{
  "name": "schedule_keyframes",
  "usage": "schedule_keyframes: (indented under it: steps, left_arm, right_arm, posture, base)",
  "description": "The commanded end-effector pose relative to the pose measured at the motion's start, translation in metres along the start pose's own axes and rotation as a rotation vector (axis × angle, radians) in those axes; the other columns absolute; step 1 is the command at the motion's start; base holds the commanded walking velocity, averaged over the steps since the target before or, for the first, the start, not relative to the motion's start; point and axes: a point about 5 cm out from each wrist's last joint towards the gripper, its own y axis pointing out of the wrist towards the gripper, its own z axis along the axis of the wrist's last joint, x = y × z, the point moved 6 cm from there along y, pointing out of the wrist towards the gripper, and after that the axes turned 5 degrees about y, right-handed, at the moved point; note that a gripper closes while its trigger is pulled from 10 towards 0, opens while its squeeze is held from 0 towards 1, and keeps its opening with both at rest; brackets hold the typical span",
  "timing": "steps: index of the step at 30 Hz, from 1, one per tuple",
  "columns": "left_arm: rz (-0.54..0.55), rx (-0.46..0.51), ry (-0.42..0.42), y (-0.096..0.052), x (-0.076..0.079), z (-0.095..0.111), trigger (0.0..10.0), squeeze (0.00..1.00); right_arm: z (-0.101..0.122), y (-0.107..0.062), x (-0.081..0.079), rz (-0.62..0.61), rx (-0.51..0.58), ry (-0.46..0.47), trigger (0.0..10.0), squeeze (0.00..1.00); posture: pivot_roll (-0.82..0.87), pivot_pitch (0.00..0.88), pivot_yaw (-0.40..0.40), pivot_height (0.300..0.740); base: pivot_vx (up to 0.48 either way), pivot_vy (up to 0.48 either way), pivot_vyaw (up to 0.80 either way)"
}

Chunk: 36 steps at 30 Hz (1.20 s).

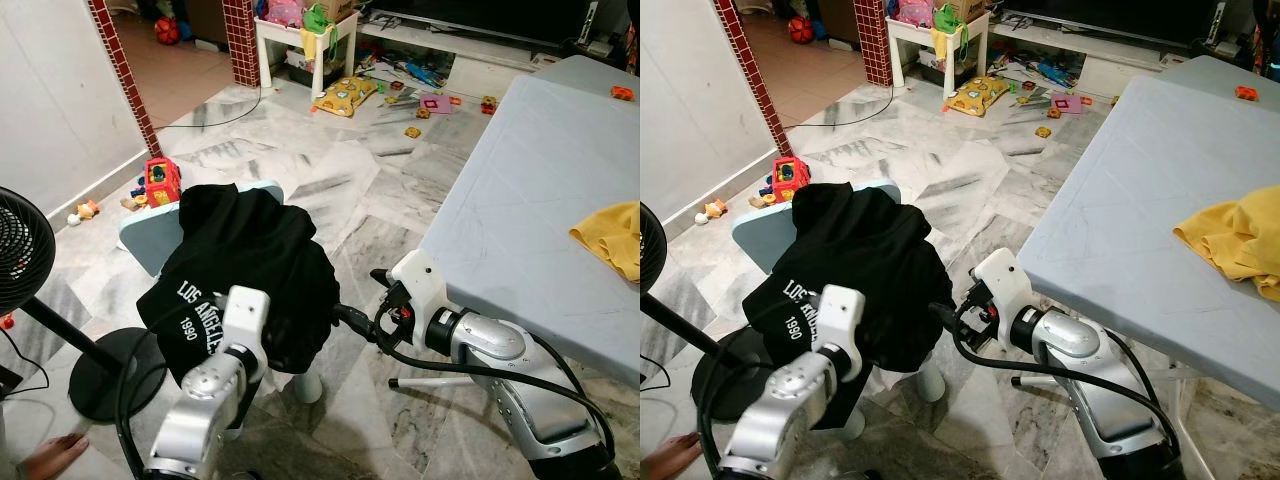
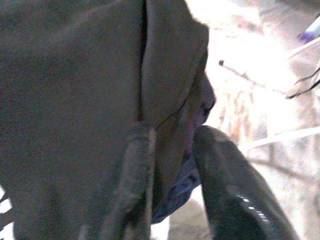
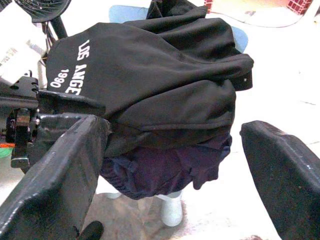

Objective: Hang hanger

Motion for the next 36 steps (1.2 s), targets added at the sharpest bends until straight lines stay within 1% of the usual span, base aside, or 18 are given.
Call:
schedule_keyframes:
  steps: [1,2,3,5,7,11,14,17,21,22,23,24,26,27,31,33,36]
  left_arm:
    - [0.015,-0.065,0.012,0.002,-0.007,-0.009,10.0,1.0]
    - [0.015,-0.065,0.012,0.002,-0.007,-0.009,10.0,1.0]
    - [0.015,-0.109,0.014,0.004,-0.008,-0.016,10.0,1.0]
    - [-0.01,-0.152,0.005,0.006,-0.005,-0.022,10.0,1.0]
    - [-0.006,-0.154,0.0,0.007,-0.006,-0.022,10.0,1.0]
    - [0.009,-0.173,0.086,0.012,-0.015,-0.022,10.0,1.0]
    - [0.01,-0.201,0.13,0.017,-0.023,-0.025,10.0,1.0]
    - [0.007,-0.231,0.152,0.019,-0.029,-0.031,10.0,1.0]
    - [0.005,-0.247,0.159,0.021,-0.032,-0.036,10.0,1.0]
    - [0.003,-0.253,0.156,0.022,-0.034,-0.038,5.0,1.0]
    - [0.003,-0.255,0.155,0.022,-0.034,-0.039,5.0,1.0]
    - [-0.004,-0.257,0.156,0.022,-0.034,-0.04,0.0,1.0]
    - [-0.025,-0.258,0.148,0.023,-0.032,-0.041,0.0,1.0]
    - [-0.029,-0.261,0.149,0.024,-0.032,-0.042,0.0,0.0]
    - [-0.029,-0.262,0.159,0.025,-0.034,-0.044,0.0,0.0]
    - [-0.052,-0.255,0.153,0.026,-0.031,-0.044,0.0,0.0]
    - [-0.05,-0.248,0.155,0.026,-0.031,-0.044,0.0,0.0]
  right_arm:
    - [0.002,0.002,-0.002,0.012,0.003,-0.021,10.0,0.0]
    - [0.002,0.002,-0.002,0.012,0.003,-0.021,10.0,0.0]
    - [0.002,0.002,-0.002,0.009,0.003,-0.023,10.0,0.0]
    - [0.002,0.003,-0.001,0.007,0.004,-0.026,10.0,0.0]
    - [0.002,0.003,-0.001,0.006,0.005,-0.031,10.0,0.0]
    - [0.003,0.003,-0.002,0.007,0.007,-0.041,10.0,0.0]
    - [0.005,0.003,-0.001,0.004,0.014,-0.051,10.0,0.0]
    - [0.007,0.002,0.001,-0.005,0.019,-0.053,10.0,0.0]
    - [0.006,0.0,0.001,-0.012,0.019,-0.057,10.0,0.0]
    - [0.005,-0.002,0.002,-0.02,0.018,-0.056,10.0,0.0]
    - [0.005,-0.002,0.002,-0.022,0.018,-0.056,10.0,0.0]
    - [0.005,-0.003,0.002,-0.024,0.018,-0.055,10.0,0.0]
    - [0.004,-0.003,0.002,-0.027,0.017,-0.054,10.0,0.0]
    - [0.004,-0.003,0.001,-0.028,0.017,-0.055,10.0,0.0]
    - [0.004,-0.002,0.001,-0.026,0.02,-0.057,10.0,0.0]
    - [0.004,-0.002,0.001,-0.027,0.021,-0.057,10.0,0.0]
    - [0.004,-0.002,0.001,-0.026,0.019,-0.058,10.0,0.0]
  posture:
    - [-0.08,0.097,-0.028,0.74]
    - [-0.08,0.097,-0.028,0.74]
    - [-0.08,0.095,-0.026,0.74]
    - [-0.08,0.092,-0.022,0.74]
    - [-0.08,0.092,-0.022,0.74]
    - [-0.09,0.082,-0.014,0.74]
    - [-0.1,0.078,-0.007,0.74]
    - [-0.11,0.078,0.003,0.74]
    - [-0.12,0.079,0.013,0.74]
    - [-0.12,0.079,0.017,0.74]
    - [-0.12,0.079,0.017,0.74]
    - [-0.13,0.08,0.02,0.74]
    - [-0.13,0.081,0.022,0.74]
    - [-0.13,0.08,0.023,0.74]
    - [-0.13,0.079,0.025,0.74]
    - [-0.12,0.079,0.025,0.74]
    - [-0.12,0.079,0.025,0.74]
  base:
    - [0.0,0.0,0.0]
    - [0.0,0.0,0.0]
    - [0.0,0.0,0.0]
    - [0.0,0.0,0.0]
    - [0.0,0.0,0.0]
    - [0.0,0.0,0.0]
    - [0.0,0.0,0.0]
    - [0.0,0.0,0.0]
    - [0.0,0.0,0.0]
    - [0.0,0.0,0.0]
    - [0.0,0.0,0.0]
    - [0.0,0.0,0.0]
    - [0.0,0.0,0.0]
    - [0.0,0.0,0.0]
    - [0.0,0.0,0.0]
    - [0.0,0.0,0.0]
    - [0.0,0.0,0.0]
